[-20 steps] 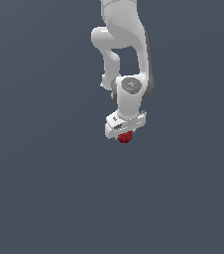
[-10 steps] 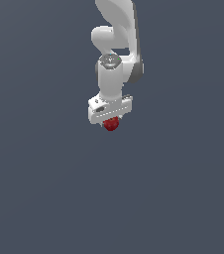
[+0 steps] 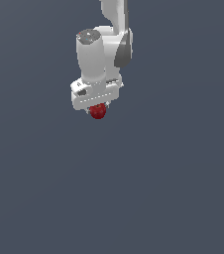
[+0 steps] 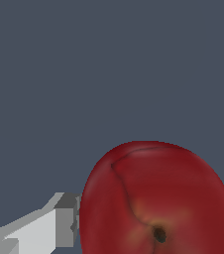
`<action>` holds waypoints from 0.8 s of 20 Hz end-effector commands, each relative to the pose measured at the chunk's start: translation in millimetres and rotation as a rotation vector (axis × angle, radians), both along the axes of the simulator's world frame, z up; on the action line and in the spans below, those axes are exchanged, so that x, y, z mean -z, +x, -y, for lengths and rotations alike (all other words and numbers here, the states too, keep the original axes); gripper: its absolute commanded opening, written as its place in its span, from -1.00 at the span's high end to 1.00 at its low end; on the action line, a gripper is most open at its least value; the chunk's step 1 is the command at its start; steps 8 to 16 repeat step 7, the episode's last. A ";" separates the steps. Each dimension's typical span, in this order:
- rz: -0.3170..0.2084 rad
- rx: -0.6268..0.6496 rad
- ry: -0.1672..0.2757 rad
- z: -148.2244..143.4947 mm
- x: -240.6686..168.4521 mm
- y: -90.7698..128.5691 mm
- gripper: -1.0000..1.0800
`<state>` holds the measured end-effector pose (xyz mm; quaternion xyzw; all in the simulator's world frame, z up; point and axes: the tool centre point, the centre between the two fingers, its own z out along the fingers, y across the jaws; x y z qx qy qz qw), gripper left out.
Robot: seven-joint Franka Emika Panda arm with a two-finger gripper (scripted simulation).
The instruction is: Pick up the object and move it to a goal position.
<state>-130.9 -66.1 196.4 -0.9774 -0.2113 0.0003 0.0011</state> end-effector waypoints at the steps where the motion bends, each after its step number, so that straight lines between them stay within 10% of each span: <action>1: 0.002 -0.001 0.000 10.2 -10.5 -3.7 1.00; 16: 0.001 -0.001 -0.001 20.3 -19.7 -6.9 1.00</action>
